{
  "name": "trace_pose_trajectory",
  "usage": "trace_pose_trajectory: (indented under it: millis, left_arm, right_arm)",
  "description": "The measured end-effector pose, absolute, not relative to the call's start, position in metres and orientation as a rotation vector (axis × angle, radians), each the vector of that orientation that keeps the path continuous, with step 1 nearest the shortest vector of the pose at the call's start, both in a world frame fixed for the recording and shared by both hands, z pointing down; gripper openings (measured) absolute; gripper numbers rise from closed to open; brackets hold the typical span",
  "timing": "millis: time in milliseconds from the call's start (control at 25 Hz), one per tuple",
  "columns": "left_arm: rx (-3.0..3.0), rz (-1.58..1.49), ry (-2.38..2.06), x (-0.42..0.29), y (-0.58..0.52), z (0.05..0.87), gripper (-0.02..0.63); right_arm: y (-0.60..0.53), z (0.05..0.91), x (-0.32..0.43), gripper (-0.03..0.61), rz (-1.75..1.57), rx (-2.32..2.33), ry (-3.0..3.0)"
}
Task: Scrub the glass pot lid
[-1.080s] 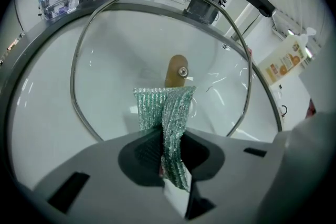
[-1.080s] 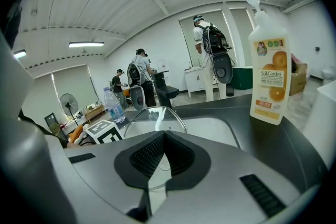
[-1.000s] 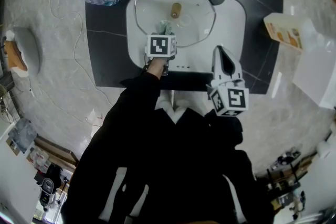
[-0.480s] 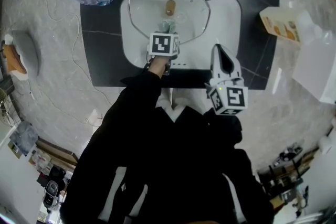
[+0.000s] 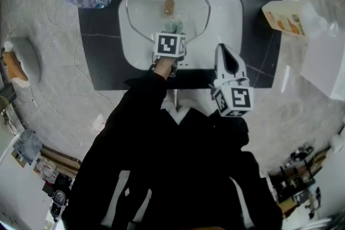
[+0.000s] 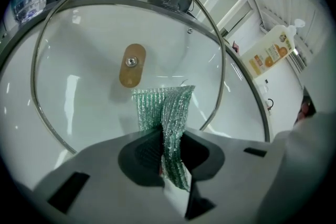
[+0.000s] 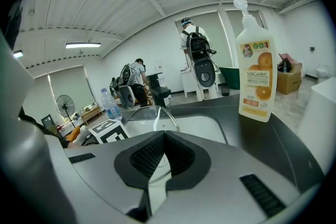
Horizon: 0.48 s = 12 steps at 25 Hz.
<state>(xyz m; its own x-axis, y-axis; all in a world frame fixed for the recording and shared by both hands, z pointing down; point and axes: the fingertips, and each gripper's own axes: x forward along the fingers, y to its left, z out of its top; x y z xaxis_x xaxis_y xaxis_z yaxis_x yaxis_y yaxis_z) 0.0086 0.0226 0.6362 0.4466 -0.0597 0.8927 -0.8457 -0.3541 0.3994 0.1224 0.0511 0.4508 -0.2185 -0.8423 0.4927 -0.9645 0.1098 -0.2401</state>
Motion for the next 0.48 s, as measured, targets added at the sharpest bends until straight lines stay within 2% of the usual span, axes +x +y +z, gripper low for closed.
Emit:
trace_pose_trajectory:
  millis: [480]
  left_arm:
    - [1.801, 1.008, -0.72, 0.04, 0.021, 0.624, 0.066]
  right_arm:
    - [0.057, 0.446, 0.132, 0.003, 0.761, 1.834, -2.135]
